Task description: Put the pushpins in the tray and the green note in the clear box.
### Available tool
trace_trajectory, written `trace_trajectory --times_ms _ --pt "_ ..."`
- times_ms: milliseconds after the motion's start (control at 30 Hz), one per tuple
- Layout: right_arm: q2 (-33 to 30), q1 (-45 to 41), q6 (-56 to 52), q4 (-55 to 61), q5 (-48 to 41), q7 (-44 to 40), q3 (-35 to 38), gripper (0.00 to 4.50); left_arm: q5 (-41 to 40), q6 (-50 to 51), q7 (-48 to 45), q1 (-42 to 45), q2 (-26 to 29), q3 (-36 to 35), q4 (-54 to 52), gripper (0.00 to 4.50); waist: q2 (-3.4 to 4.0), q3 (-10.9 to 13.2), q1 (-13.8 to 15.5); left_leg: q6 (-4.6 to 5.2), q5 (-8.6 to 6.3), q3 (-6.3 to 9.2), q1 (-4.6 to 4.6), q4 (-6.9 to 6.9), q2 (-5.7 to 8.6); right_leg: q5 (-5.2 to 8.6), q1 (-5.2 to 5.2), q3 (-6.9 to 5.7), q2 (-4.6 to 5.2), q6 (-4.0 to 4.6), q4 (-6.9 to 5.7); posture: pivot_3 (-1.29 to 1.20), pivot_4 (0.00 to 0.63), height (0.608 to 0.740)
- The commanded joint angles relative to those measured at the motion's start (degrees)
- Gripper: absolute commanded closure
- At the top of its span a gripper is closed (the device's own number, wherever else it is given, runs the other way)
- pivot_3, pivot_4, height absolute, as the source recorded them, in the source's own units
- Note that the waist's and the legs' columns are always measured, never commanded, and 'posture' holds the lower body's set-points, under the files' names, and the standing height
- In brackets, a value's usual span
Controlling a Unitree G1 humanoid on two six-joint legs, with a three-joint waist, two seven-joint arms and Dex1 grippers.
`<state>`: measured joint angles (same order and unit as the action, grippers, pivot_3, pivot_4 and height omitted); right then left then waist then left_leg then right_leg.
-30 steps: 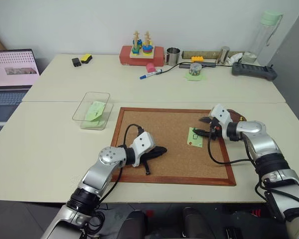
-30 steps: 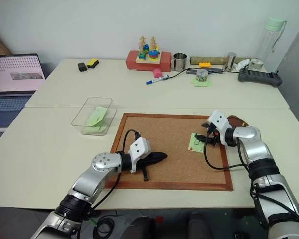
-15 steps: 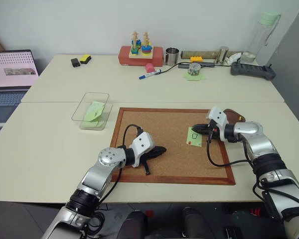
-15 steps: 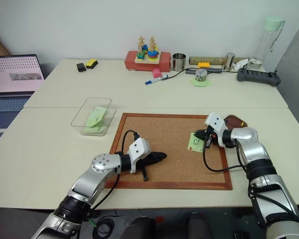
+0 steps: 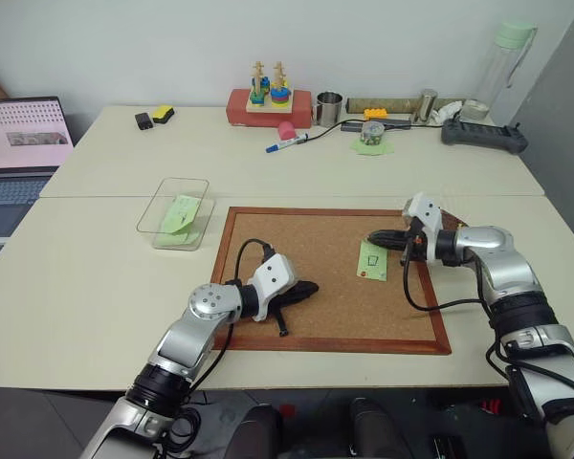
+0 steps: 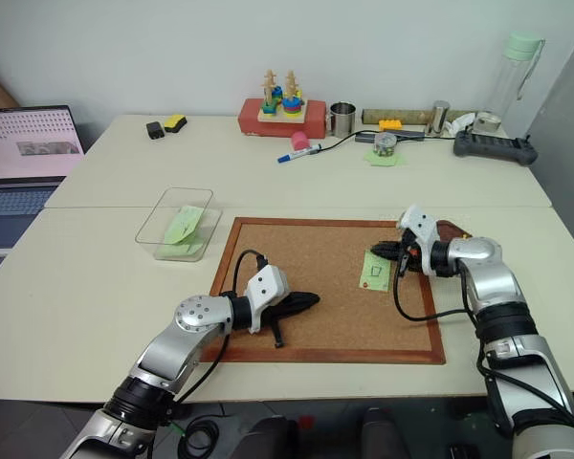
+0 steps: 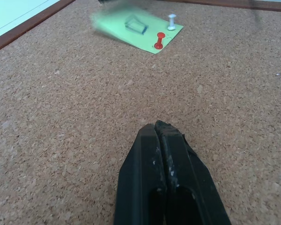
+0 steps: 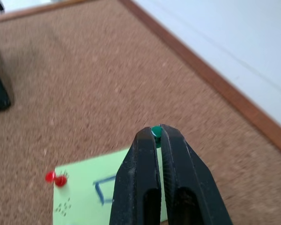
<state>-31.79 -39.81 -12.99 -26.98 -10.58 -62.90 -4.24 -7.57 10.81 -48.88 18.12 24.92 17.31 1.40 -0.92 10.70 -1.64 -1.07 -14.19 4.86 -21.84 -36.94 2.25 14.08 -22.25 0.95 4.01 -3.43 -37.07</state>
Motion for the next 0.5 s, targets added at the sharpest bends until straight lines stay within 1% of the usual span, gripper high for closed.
trace_trajectory --times_ms 33,167,300,367,500 --pt "-1.6 -1.4 -3.4 3.5 -3.0 0.3 3.5 4.47 2.5 1.9 0.4 -1.7 0.3 1.8 1.9 4.5 0.0 0.0 0.0 0.0 0.0 0.02 0.0 0.01 0.0 0.0 0.0 -0.01 0.0 0.0 0.0 0.0 0.15 0.74" --pt "-4.1 -1.1 -6.1 4.2 -3.7 1.8 6.0 4.47 2.5 2.0 0.6 -1.8 0.2 2.0 1.6 4.5 0.01 0.0 0.0 0.0 0.0 0.02 -0.01 0.01 0.01 0.0 0.0 0.0 0.0 0.0 0.0 0.0 0.15 0.74" --pt "-9.1 1.1 -6.1 2.8 0.0 5.2 6.5 4.47 2.5 2.0 1.0 -1.9 0.1 2.2 1.6 4.5 0.01 0.0 0.1 0.0 0.0 0.02 -0.03 0.01 0.02 0.0 0.01 -0.01 0.02 0.0 0.03 0.0 0.15 0.74" --pt "-10.8 1.7 -6.1 0.8 1.3 8.0 7.1 4.47 2.5 1.9 1.0 -2.0 0.0 2.3 1.7 4.5 0.01 0.0 0.1 0.0 -0.01 0.02 -0.04 0.03 0.03 0.0 0.01 -0.03 0.02 -0.01 0.04 0.0 0.15 0.74" --pt "-11.9 1.3 -5.0 -4.4 4.1 14.1 7.7 4.47 2.6 1.9 1.1 -2.0 -0.1 2.3 1.8 4.5 0.07 0.0 0.1 0.01 0.0 -0.1 -0.02 0.04 0.02 0.01 0.01 0.0 0.02 -0.01 0.04 0.0 0.15 0.74"
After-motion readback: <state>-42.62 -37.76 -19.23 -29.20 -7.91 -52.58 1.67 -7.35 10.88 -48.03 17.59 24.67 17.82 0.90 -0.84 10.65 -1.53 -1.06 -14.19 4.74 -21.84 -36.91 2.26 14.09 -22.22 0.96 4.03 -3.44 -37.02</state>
